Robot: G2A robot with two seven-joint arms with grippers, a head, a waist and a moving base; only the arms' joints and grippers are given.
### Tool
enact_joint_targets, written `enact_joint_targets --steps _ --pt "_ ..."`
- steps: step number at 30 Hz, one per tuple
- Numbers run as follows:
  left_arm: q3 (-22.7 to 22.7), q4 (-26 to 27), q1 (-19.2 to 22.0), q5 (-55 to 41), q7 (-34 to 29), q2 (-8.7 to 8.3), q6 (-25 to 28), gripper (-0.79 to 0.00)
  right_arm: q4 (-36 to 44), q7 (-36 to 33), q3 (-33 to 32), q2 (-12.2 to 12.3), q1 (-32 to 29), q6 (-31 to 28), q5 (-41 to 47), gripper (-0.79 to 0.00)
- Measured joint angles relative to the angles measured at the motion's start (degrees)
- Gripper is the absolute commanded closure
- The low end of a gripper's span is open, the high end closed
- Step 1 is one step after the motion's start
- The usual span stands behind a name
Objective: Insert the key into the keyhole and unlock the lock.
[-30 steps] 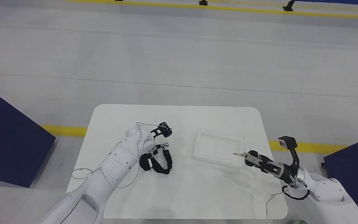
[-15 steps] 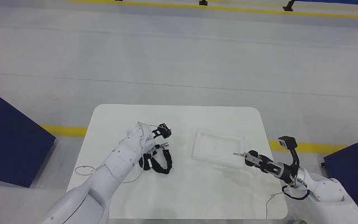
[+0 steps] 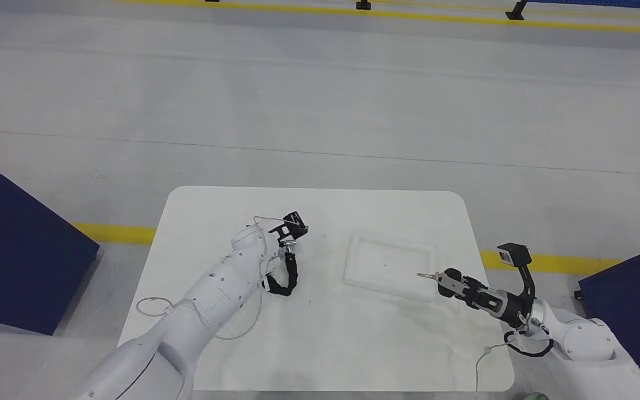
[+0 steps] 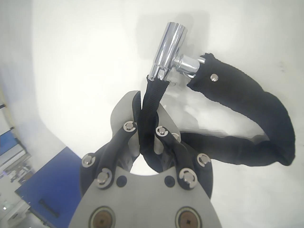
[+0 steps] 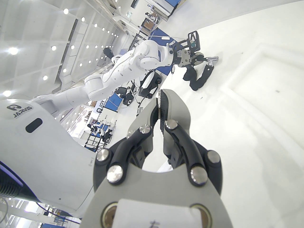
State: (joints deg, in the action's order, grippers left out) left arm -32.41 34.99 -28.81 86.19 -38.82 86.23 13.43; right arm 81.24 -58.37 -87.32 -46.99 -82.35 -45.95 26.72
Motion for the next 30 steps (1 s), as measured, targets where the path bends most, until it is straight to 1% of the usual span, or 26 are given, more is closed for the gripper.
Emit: enact_joint_targets --steps 1,4,7,8,10,11,13,14,17,18,20,22,23,26,30 --pt "-0.19 1.5 -0.9 1.63 0.94 -0.53 -1.71 0.0 0.0 0.0 0.0 0.0 0.0 0.0 0.0 0.0" --pt "-1.71 7.77 -4.46 6.75 2.88 -2.81 -6.49 0.0 0.0 0.0 0.0 0.0 0.0 0.0 0.0 0.0" --pt "-4.27 16.43 -9.28 13.12 1.92 -5.7 -11.72 0.0 0.0 0.0 0.0 0.0 0.0 0.0 0.0 0.0" --pt "-5.78 20.68 -11.68 15.65 1.68 -7.0 -13.29 0.0 0.0 0.0 0.0 0.0 0.0 0.0 0.0 0.0" --pt "-8.56 27.78 -15.79 19.45 1.99 -9.06 -14.55 0.0 0.0 0.0 0.0 0.0 0.0 0.0 0.0 0.0" --pt "-10.65 32.77 -18.85 22.18 2.32 -10.47 -14.72 0.0 0.0 0.0 0.0 0.0 0.0 0.0 0.0 0.0" --pt "-13.93 40.13 -23.67 26.71 3.14 -12.48 -14.7 0.0 0.0 0.0 0.0 0.0 0.0 0.0 0.0 0.0" --pt "-16.08 44.77 -26.94 29.78 3.91 -13.69 -14.57 0.0 0.0 0.0 0.0 0.0 0.0 0.0 0.0 0.0" --pt "-20.88 54.76 -34.58 36.33 7.39 -16.0 -14.11 0.0 0.0 0.0 0.0 0.0 0.0 0.0 0.0 0.0" --pt "-22.11 57.11 -36.6 38.25 8.85 -16.54 -14.14 0.0 0.0 0.0 0.0 0.0 0.0 0.0 0.0 0.0" --pt "-24.44 61.5 -40.82 42.98 12.85 -17.61 -14.84 0.0 0.0 0.0 0.0 0.0 0.0 0.0 0.0 0.0" --pt "-25.96 64.06 -43.92 46.57 16.9 -18.34 -15.6 0.0 0.0 0.0 0.0 0.0 0.0 0.0 0.0 0.0" --pt "-26.84 65.3 -45.72 48.77 19.98 -18.79 -16.08 0.0 0.0 0.0 0.0 0.0 0.0 0.0 0.0 0.0" --pt "-28.75 67.38 -49.59 53.11 28.3 -19.78 -17.21 0.0 0.0 0.0 0.0 0.0 0.0 0.0 0.0 0.0" --pt "-30.98 69.39 -53.68 56.05 37.99 -20.81 -17.6 0.0 0.0 0.0 0.0 0.0 0.0 0.0 0.0 0.0"
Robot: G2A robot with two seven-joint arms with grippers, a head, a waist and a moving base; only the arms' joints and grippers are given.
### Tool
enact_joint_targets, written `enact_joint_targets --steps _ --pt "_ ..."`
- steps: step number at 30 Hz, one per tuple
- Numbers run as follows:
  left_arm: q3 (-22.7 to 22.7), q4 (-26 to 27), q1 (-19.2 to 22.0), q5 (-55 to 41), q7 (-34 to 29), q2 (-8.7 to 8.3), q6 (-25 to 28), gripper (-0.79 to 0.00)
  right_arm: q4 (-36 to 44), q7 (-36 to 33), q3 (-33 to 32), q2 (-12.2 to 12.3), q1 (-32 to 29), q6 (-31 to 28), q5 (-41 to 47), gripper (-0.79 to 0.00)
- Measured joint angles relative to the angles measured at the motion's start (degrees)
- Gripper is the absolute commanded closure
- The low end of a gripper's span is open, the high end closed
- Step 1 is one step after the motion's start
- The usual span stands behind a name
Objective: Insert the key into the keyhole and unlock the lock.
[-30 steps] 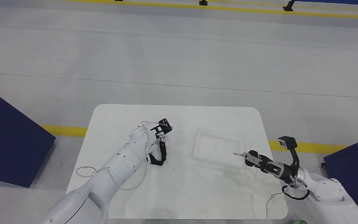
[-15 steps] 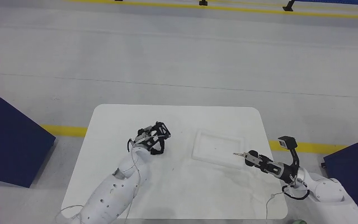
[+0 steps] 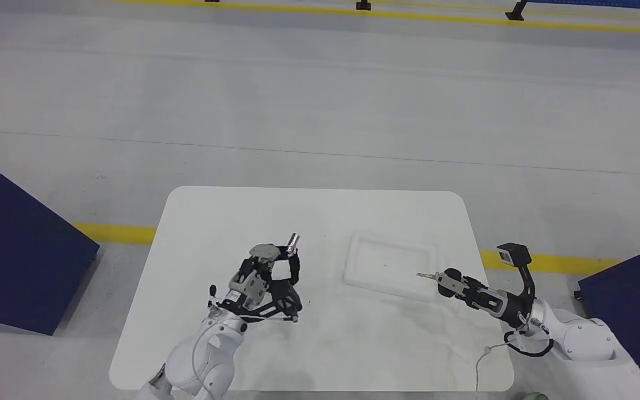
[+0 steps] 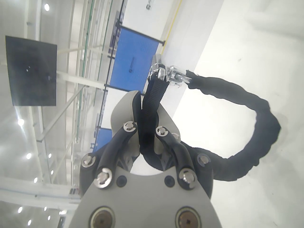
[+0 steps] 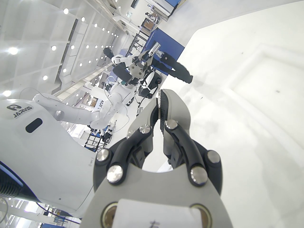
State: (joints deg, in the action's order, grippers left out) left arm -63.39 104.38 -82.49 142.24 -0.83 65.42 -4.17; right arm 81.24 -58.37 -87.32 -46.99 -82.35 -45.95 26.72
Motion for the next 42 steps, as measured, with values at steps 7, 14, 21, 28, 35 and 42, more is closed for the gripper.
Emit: enact_joint_targets --steps 7,14,21,28,35,42 --pt "-1.59 2.48 -3.67 3.56 6.67 -0.7 -1.55 0.0 0.0 0.0 0.0 0.0 0.0 0.0 0.0 0.0" --pt "-1.56 2.44 -3.61 3.5 6.57 -0.69 -1.52 0.0 0.0 0.0 0.0 0.0 0.0 0.0 0.0 0.0" --pt "-0.95 2.84 -3.13 4.45 11.8 -1.02 0.29 0.0 0.0 0.0 0.0 0.0 0.0 0.0 0.0 0.0" --pt "-1.69 2.27 -1.74 8.43 27.91 -2.01 2.79 0.0 0.0 0.0 0.0 0.0 0.0 0.0 0.0 0.0" --pt "-2.5 -0.76 1.04 8.45 36.61 -2.44 2.24 0.0 0.0 0.0 0.0 0.0 0.0 0.0 0.0 0.0" --pt "-2.43 -1.04 1.55 7.91 36.84 -2.39 1.2 0.0 0.0 0.0 0.0 0.0 0.0 0.0 0.0 0.0"
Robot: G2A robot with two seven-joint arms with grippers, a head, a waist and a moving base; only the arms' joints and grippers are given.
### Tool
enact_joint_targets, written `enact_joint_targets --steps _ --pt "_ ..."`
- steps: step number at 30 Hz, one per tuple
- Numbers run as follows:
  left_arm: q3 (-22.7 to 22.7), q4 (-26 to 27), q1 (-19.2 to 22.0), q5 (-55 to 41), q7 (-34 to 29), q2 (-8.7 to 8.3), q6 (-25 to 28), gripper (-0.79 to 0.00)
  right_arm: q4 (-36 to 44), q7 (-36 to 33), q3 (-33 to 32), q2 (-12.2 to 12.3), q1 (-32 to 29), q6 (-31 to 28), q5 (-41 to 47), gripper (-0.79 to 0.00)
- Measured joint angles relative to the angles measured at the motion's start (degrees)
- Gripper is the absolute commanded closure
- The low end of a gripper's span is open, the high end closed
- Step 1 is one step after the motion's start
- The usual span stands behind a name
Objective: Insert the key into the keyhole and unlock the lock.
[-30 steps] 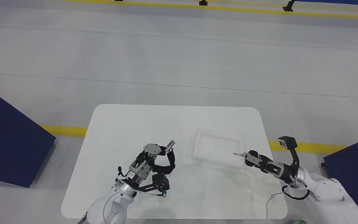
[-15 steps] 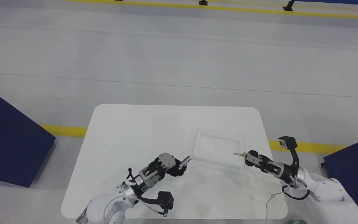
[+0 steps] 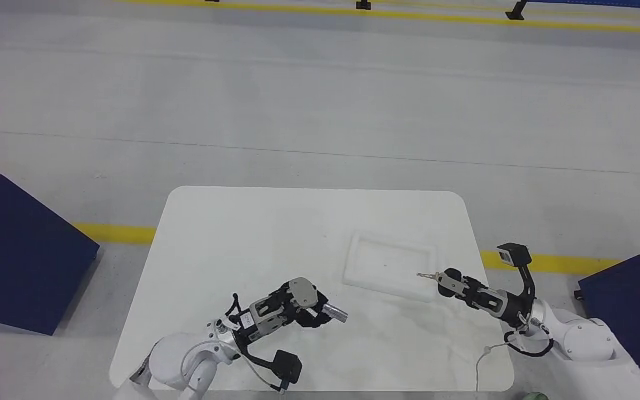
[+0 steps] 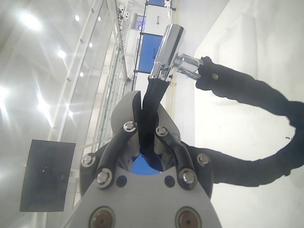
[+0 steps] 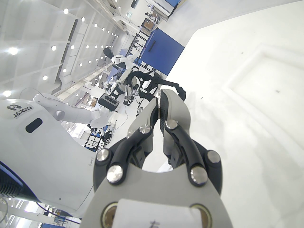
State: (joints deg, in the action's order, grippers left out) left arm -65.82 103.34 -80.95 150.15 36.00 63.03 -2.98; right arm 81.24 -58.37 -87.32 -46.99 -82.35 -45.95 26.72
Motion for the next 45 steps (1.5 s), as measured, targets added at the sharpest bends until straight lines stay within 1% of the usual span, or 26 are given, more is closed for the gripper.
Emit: enact_joint_targets --steps 4,6,8,12,18,24,29,40,45 --pt "-0.01 0.0 -0.01 0.0 0.0 0.0 0.03 0.0 0.02 0.01 0.0 0.0 0.0 0.0 -0.01 0.0" --pt "0.11 0.14 -0.2 -0.19 -0.52 0.04 -0.01 0.0 1.1 1.04 0.18 -0.09 -0.25 -0.74 -1.66 0.0" --pt "0.61 0.51 -0.99 -2.16 -2.14 0.22 0.42 0.0 3.19 2.7 1.23 -0.39 -1.1 -2.48 -3.39 0.0" --pt "1.71 1.3 -1.67 -5.06 -4.9 0.56 2.14 0.0 5.9 4.72 3.51 -0.68 -2.23 -4.7 -3.81 0.0" --pt "3.05 1.86 -1.57 -8.25 -8.53 1.02 3.58 0.0 7.14 5.35 6.82 -0.8 -2.0 -5.32 -3.47 0.0" --pt "3.51 1.92 -1.25 -9.14 -13.71 1.48 2.93 0.0 8.11 5.99 8.4 -0.88 -1.76 -5.95 -3.94 0.0" --pt "3.74 1.67 -0.71 -10.2 -16.97 1.82 2.82 0.0 9.1 6.39 8.53 -0.91 -1.92 -4.42 -3.99 0.0" --pt "3.78 1.8 -0.79 -10.39 -16.85 1.83 2.84 0.0 9.16 6.58 8.55 -0.93 -1.94 -4.25 -4.11 0.0" --pt "4.02 2.38 -1.32 -9.95 -19.2 2.03 2.23 0.0 10.19 9.92 9.72 -1.38 -1.99 -0.79 -6.69 0.0"
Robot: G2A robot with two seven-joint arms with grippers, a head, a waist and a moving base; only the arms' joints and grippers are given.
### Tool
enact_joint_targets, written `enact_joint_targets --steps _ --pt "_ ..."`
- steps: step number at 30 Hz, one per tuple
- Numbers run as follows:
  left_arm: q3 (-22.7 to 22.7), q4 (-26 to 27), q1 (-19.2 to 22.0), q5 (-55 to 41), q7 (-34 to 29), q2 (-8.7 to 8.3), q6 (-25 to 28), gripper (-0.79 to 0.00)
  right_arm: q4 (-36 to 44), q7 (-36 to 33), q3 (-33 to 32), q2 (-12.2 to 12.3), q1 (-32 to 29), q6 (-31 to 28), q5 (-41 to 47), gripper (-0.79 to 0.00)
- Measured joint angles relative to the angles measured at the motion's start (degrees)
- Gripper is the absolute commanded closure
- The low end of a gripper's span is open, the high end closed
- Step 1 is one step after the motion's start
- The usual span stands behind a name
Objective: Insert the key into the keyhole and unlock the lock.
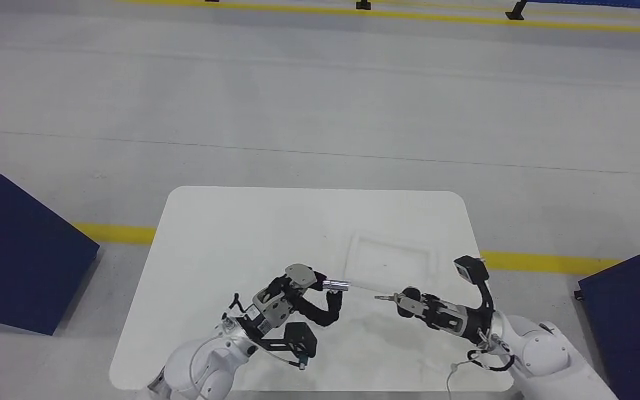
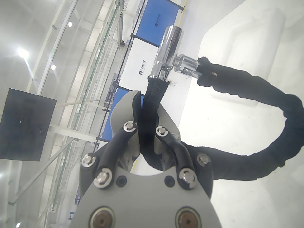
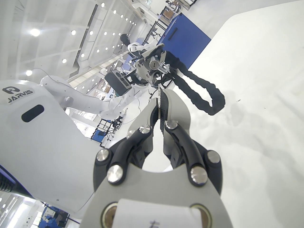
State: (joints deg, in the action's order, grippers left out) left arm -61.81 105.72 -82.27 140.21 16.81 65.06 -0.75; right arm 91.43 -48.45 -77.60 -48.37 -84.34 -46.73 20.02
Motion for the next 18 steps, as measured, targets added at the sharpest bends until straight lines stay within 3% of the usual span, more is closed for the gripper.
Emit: enact_joint_targets --steps 18 --pt "0.71 -0.22 -0.98 3.13 -4.42 0.6 -2.2 0.0 2.9 8.47 3.85 -1.65 0.41 5.08 -6.12 0.0"
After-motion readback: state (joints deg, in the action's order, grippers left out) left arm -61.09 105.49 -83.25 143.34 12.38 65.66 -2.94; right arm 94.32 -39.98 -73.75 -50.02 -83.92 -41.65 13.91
